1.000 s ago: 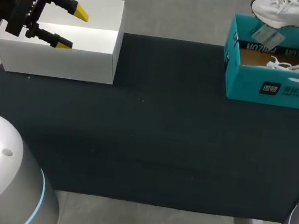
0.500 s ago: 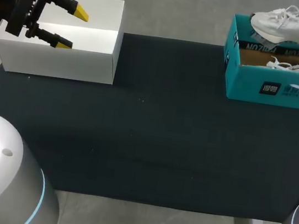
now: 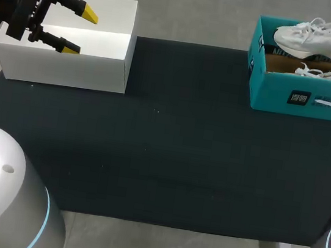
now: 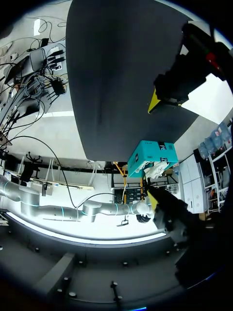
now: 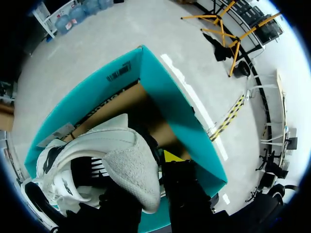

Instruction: Take the shoe out of the shoebox, open the shoe tongue, remove and reinsert the insole, then place the shoe into the shoebox

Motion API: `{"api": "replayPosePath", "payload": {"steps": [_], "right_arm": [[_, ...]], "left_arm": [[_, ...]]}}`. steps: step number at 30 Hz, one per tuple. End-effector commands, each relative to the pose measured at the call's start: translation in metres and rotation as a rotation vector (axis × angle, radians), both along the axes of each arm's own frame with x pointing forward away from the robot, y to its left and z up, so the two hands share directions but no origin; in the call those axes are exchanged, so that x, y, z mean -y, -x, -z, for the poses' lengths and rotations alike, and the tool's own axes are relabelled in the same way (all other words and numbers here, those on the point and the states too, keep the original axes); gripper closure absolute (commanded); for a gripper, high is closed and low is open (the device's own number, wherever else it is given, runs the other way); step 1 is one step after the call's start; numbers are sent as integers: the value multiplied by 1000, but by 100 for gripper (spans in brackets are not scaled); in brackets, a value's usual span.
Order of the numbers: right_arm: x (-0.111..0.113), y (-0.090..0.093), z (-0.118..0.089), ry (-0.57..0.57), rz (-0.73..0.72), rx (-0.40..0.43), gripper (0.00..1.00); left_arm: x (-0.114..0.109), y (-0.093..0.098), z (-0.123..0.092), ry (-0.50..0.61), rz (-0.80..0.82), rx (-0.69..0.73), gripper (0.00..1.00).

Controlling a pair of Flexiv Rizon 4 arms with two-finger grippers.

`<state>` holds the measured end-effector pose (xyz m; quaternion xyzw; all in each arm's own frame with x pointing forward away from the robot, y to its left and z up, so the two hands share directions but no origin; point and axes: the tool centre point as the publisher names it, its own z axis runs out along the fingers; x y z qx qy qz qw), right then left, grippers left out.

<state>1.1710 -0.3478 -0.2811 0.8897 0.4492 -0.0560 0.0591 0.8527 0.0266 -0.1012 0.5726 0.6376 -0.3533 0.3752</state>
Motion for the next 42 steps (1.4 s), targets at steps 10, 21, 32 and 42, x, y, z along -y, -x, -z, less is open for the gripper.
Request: {"api": "replayPosePath", "payload": {"steps": [10, 21, 32, 42], "right_arm": [[11, -29, 39, -296, 113, -384, 100], [10, -30, 70, -277, 130, -424, 100], [10, -27, 108, -289, 166, -486, 100], [15, -25, 105, -288, 181, -486, 68]], "left_arm": [[0, -1, 0, -4, 2, -1, 0], [0, -1, 0, -4, 2, -1, 0], [0, -1, 0, -4, 2, -1, 0], [0, -1, 0, -4, 2, -1, 0]]}}
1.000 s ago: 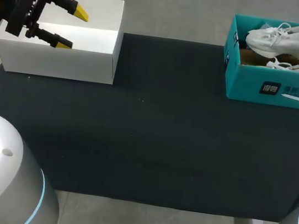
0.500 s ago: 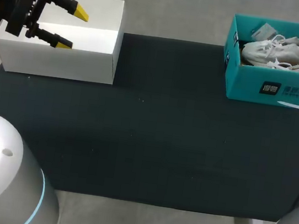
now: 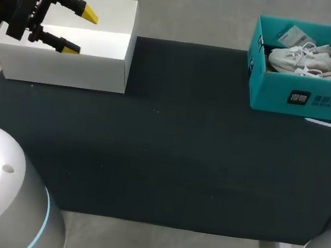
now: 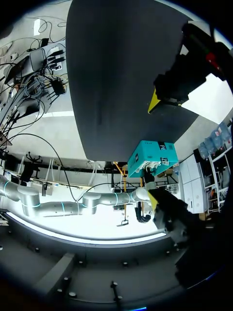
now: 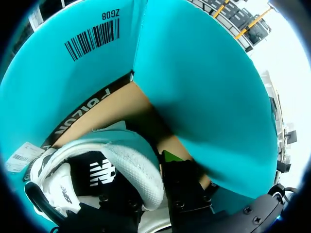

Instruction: Take the shoe out of the shoebox, open the shoe tongue, remove and reinsert the insole, then place the shoe into the shoebox

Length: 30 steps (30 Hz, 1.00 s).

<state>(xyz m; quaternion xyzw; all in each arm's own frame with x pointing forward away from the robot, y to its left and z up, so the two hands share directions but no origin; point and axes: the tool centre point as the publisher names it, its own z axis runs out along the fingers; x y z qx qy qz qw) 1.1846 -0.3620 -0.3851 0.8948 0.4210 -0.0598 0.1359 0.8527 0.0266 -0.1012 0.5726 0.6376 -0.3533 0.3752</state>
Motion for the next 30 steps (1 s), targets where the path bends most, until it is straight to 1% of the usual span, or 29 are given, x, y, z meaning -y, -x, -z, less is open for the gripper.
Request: {"api": "replayPosePath", "payload": {"steps": [1, 2, 6, 11, 14, 20, 25, 30], "right_arm": [[2, -12, -2, -445, 162, -531, 51], [2, -11, -4, -445, 165, -527, 0], [0, -7, -19, -460, 160, -517, 0], [-7, 3, -46, -501, 142, -483, 0], [-15, 8, -63, -527, 124, -460, 0], [-34, 20, -93, -532, 82, -431, 0], [-53, 36, -115, -540, 31, -407, 0], [-69, 57, -130, -528, -21, -390, 0]], "left_arm": [[0, -1, 0, -4, 2, -1, 0], [0, -1, 0, -4, 2, -1, 0], [0, -1, 0, -4, 2, -1, 0], [0, -1, 0, -4, 2, -1, 0], [0, -1, 0, -4, 2, -1, 0], [0, -1, 0, -4, 2, -1, 0], [0, -1, 0, -4, 2, -1, 0], [0, -1, 0, -4, 2, -1, 0]]}}
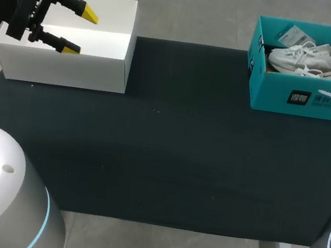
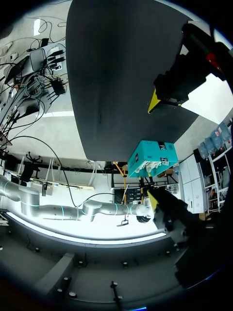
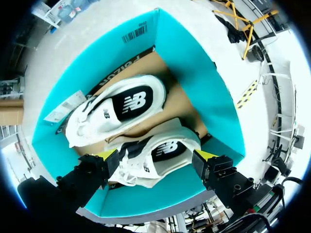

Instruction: Take the shoe out of the shoebox, open the shoe tongue, remove and reinsert the insole, then place the shoe into the shoebox

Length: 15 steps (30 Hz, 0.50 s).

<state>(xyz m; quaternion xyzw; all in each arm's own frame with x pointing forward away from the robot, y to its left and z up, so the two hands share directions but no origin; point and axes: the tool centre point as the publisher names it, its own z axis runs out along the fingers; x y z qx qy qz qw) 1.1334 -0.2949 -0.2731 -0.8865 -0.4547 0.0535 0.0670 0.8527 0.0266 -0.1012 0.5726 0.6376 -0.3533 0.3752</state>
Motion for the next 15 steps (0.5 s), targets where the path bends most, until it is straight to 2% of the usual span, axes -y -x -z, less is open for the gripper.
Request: {"api": "replayPosePath", "payload": {"steps": [1, 9, 15], "right_arm": [[-5, 11, -20, -150, -9, -215, 0], [-25, 51, -30, -133, -26, -171, 0], [-42, 73, -38, -18, -108, 16, 0]], "left_arm": [[0, -1, 0, -4, 2, -1, 0], [0, -1, 0, -4, 2, -1, 0], [0, -1, 0, -4, 2, -1, 0]]}}
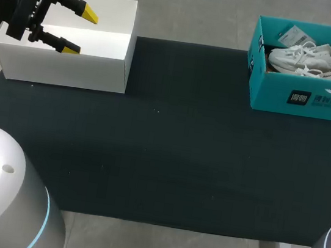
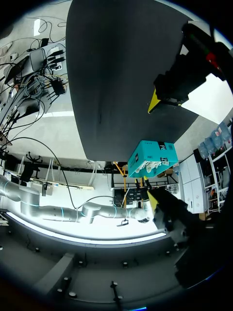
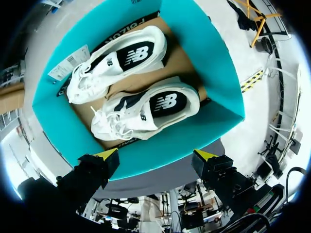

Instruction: Take the shoe out of the shoebox, open the shoe tongue, remove and reinsert the insole, then place the shoe into the shoebox

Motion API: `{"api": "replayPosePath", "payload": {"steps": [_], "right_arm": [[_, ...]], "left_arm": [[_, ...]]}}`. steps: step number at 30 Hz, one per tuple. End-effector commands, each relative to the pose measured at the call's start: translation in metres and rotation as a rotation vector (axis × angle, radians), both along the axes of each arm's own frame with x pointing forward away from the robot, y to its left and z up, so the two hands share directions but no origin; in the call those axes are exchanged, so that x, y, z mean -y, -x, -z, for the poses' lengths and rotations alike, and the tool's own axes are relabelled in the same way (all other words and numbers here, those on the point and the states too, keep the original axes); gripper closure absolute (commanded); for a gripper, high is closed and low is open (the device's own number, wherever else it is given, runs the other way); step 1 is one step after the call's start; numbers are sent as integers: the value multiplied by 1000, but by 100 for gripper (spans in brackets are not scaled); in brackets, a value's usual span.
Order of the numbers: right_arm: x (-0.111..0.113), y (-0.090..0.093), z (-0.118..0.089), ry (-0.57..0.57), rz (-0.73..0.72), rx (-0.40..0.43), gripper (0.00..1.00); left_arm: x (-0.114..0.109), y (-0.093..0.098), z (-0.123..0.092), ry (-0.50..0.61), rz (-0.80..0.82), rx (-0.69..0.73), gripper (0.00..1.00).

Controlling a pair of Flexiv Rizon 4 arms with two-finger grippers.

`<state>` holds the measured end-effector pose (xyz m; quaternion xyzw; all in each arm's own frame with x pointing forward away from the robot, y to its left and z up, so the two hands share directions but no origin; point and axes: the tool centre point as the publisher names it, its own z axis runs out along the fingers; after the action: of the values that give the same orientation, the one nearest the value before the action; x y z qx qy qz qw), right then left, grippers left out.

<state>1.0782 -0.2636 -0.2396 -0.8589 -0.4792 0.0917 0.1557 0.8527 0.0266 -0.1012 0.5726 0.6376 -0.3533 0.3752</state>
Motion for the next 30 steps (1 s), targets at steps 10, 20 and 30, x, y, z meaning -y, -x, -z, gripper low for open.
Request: {"api": "replayPosePath", "payload": {"steps": [10, 20, 30], "right_arm": [[-15, 22, -12, 152, -56, 272, 0], [-17, 24, -10, 155, -55, 293, 0], [-31, 46, 22, 169, -162, 315, 0]], "left_arm": [[0, -1, 0, -4, 2, -1, 0], [0, -1, 0, -4, 2, -1, 0], [2, -25, -1, -31, -292, -181, 0]]}}
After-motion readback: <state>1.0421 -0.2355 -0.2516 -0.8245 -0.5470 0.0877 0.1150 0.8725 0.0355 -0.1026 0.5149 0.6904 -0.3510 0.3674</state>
